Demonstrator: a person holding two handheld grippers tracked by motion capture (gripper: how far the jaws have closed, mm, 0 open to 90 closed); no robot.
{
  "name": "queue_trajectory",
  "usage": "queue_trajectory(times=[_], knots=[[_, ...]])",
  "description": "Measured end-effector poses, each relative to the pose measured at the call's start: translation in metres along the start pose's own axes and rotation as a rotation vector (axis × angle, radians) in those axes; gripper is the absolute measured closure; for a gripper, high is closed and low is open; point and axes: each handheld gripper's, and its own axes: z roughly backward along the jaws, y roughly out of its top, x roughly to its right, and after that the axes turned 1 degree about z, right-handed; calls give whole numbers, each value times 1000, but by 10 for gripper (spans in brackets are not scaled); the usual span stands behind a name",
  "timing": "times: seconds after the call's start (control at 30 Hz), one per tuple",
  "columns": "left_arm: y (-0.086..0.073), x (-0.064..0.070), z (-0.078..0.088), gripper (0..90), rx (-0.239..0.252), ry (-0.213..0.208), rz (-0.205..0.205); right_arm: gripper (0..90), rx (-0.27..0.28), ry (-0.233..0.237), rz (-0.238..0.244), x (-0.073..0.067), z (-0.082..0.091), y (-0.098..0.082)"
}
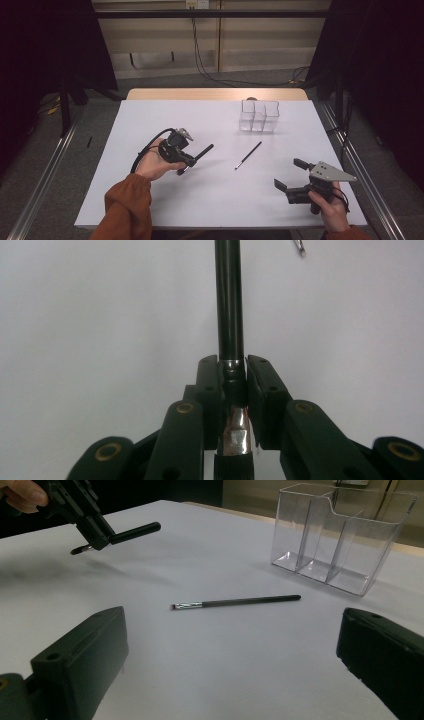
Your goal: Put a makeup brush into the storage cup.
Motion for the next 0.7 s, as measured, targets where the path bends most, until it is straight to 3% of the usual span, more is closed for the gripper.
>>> queue_trajectory(times=[0.23, 0.4, 0.7], knots=[[-13, -3, 8, 771, 115, 23, 52, 0, 3, -1, 1, 0, 0, 0], [-20, -4, 12, 771, 169, 43, 91, 0, 4, -4, 0, 0, 0, 0], [-29, -1, 20, 771, 285, 43, 111, 0, 6, -6, -1, 0, 0, 0]])
